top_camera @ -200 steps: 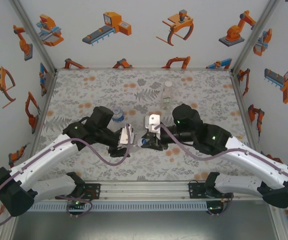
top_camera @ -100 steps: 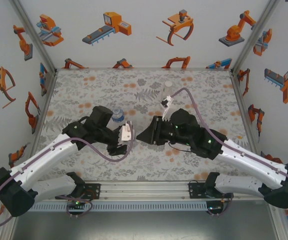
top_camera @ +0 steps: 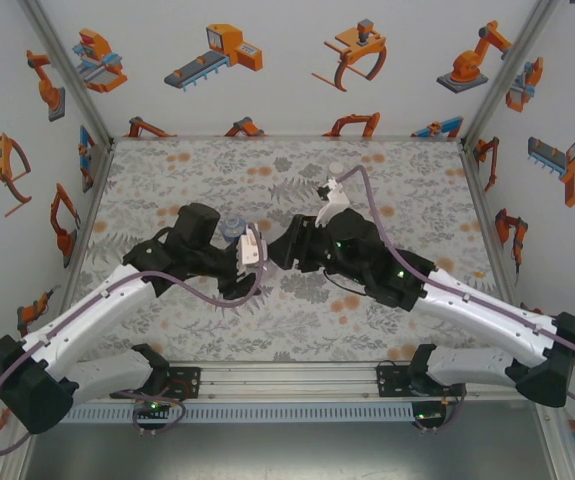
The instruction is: Screw on the bottle caps
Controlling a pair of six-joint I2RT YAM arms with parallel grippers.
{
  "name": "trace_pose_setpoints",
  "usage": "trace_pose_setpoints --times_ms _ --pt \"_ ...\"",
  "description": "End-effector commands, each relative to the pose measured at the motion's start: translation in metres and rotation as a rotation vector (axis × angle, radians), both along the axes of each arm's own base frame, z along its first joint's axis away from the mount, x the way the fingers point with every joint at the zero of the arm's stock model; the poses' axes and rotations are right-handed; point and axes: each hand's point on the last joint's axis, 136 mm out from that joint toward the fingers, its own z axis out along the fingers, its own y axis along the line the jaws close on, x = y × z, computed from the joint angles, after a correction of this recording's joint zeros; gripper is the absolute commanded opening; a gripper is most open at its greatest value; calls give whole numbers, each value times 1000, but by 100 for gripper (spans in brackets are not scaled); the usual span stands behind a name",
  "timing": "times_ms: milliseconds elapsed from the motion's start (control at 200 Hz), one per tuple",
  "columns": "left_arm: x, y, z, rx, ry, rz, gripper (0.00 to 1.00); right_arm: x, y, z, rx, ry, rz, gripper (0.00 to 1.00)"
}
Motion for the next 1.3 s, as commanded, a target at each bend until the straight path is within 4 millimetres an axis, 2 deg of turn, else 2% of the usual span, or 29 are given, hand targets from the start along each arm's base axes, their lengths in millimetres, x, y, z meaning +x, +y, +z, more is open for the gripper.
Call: trace_pose_setpoints --times_ms 0,135,240,361,451,536,601,866,981,1182,1297 --pt "6 -4 30 -110 9 14 3 12 3 33 53 -104 -37 55" --pt "10 -4 33 -124 17 36 3 16 6 29 50 -96 -52 50" --pt "12 -4 33 -127 25 47 8 19 6 27 50 -98 -62 42" --pt "13 -4 34 -133 34 56 24 21 6 26 47 -98 -70 29" --pt "15 -3 37 -141 34 78 43 21 6 27 43 -106 -66 22" --pt "16 -1 43 -157 31 98 52 22 6 29 30 -122 -57 17" --pt "27 1 48 -176 67 183 59 24 5 29 13 -129 -56 15" --pt "30 5 64 -217 119 213 67 38 -7 22 -121 -180 -65 14" --pt "30 5 68 -238 124 208 65 49 -13 14 -184 -203 -74 15" --pt "41 19 77 -312 57 270 67 83 -24 -6 -306 -240 -107 14" --pt "53 30 79 -329 18 344 69 105 -26 -14 -380 -319 -128 13"
